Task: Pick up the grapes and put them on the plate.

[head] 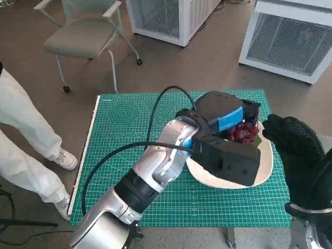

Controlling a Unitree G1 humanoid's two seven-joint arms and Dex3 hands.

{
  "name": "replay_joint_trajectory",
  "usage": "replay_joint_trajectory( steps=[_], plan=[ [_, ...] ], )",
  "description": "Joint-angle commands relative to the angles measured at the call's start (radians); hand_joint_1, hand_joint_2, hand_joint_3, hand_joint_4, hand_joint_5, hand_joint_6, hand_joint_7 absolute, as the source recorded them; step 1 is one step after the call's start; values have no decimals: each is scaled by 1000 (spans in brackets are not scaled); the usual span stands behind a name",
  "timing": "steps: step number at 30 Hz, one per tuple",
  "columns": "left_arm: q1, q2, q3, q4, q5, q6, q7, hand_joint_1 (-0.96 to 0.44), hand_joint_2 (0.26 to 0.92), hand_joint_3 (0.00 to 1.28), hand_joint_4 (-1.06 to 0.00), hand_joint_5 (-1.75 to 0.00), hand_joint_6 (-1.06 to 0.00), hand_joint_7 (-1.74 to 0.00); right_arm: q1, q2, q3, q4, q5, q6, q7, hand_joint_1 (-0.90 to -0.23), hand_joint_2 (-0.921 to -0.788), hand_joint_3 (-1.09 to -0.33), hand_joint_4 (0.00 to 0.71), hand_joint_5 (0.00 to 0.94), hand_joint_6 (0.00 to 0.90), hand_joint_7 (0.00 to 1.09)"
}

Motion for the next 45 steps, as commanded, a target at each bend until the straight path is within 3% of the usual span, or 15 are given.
replay_joint_trajectory(
  steps=[1, 5, 13, 17, 24, 32, 40, 45],
  plan=[
    [-34, 11, -10, 11, -9, -21, -46, -82, 821, 48, -530, -423, -392, -402, 20, 7, 3, 4, -7, 5, -11, -334, -921, -612, 420, 859, 223, 1000],
    [-40, 21, -33, 43, 19, -50, -36, -189, 753, 12, -317, -99, -280, -94, 21, 9, 4, 5, -6, 3, -8, -335, -921, -610, 423, 856, 225, 999],
    [-38, 16, -26, 105, 8, -93, -2, -378, 731, 5, -155, -7, -213, -6, 19, 8, 4, 12, -5, -1, -3, -336, -921, -610, 425, 853, 227, 999],
    [-31, 18, -16, 129, -8, -114, 10, -432, 749, 12, -136, -2, -201, -1, 19, 7, 4, 14, -3, -2, -1, -335, -921, -610, 425, 852, 226, 1000],
    [-20, 32, -14, 148, -8, -113, 5, -525, 855, 27, -123, 0, -178, 0, 23, 8, 9, 9, -2, -3, 0, -335, -921, -610, 426, 852, 226, 1001],
    [58, 91, 56, 96, -72, -150, 27, -527, 912, 20, -120, 0, -170, -1, 24, 5, 11, 9, -3, -4, 2, -336, -921, -610, 426, 852, 225, 1003],
    [196, 143, 217, 70, -253, -327, 97, -486, 920, 13, -106, 0, -178, -5, 20, 4, 12, 20, 0, -4, 8, -336, -921, -610, 426, 852, 225, 1004],
    [285, 150, 338, 95, -442, -483, 51, -489, 921, 18, -68, 0, -153, -1, 16, 4, 15, 22, -1, -1, 7, -336, -921, -610, 426, 852, 224, 1005]
  ],
)
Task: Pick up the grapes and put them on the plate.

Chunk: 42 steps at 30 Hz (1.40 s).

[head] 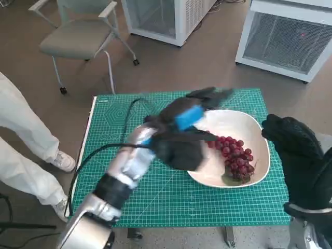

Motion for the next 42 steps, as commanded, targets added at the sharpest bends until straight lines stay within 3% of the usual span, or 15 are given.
replay_joint_trajectory(
  steps=[1, 8, 14, 19, 29, 42],
  plan=[
    [95, 9, 118, 14, -186, -139, -52, -485, 921, 21, -65, 0, -146, 0, 12, 2, 7, 16, 2, 13, 4, -336, -921, -610, 426, 852, 224, 1005],
    [226, -17, 256, -25, -481, -150, -240, -383, 907, 29, -76, -8, -124, -16, 4, 4, 13, 23, 3, 18, 4, -337, -921, -610, 426, 851, 223, 1005],
    [301, -12, 319, -47, -603, -121, -338, -289, 897, 7, -90, -6, -134, -12, 0, 1, 15, 22, 6, 25, 4, -342, -921, -609, 426, 850, 223, 1004],
    [355, -10, 347, -76, -623, -128, -346, -252, 899, 3, -131, -16, -168, -18, -2, -5, 14, 18, 11, 34, 6, -343, -921, -609, 425, 850, 223, 1004],
    [424, -50, 394, -141, -705, -110, -378, -318, 920, 26, -238, -23, -282, -29, -3, -18, 5, 16, 23, 43, 18, -341, -921, -609, 425, 851, 223, 1005],
    [455, -63, 402, -199, -712, -93, -383, -339, 921, 36, -243, -7, -279, -9, -7, -20, 7, 13, 17, 47, 19, -338, -921, -609, 425, 851, 230, 1010]
  ],
)
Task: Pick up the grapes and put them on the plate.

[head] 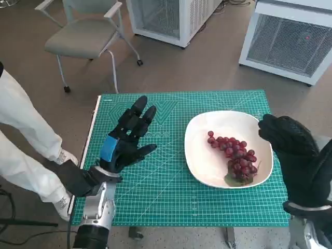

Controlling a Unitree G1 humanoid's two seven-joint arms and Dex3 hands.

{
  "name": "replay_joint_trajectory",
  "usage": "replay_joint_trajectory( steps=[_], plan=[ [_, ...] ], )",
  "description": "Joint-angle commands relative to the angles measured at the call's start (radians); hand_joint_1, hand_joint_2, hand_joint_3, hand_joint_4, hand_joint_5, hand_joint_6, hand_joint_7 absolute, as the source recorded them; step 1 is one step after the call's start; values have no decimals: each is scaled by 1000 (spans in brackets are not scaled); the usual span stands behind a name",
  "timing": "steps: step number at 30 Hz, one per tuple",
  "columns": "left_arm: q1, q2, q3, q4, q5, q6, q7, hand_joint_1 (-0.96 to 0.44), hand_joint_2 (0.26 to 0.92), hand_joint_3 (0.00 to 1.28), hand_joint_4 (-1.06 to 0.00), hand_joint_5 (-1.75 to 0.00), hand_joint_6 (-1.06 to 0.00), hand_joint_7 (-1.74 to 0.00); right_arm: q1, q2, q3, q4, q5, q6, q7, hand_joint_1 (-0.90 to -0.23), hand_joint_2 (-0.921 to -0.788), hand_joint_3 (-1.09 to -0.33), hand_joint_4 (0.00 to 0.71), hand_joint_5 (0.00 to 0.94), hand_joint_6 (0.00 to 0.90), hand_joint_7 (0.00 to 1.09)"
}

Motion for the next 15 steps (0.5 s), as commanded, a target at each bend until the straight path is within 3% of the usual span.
replay_joint_trajectory(
  steps=[1, 8, 15],
  plan=[
    [22, 4, 4, -33, 4, 12, 2, -335, 921, 35, -242, -6, -277, -7, 6, -4, 3, 5, 6, 16, 7, -338, -921, -609, 425, 851, 230, 1010],
    [39, 13, -1, -53, 26, 4, 5, -244, 921, 48, -241, -3, -265, -1, 4, -2, 6, 8, 5, 16, 8, -339, -921, -609, 423, 850, 231, 1010],
    [52, 26, -3, -63, 44, -10, -1, -46, 921, 186, -235, 0, -258, 0, 5, 1, 9, 8, 4, 15, 7, -340, -921, -608, 422, 851, 231, 1010]
  ],
)
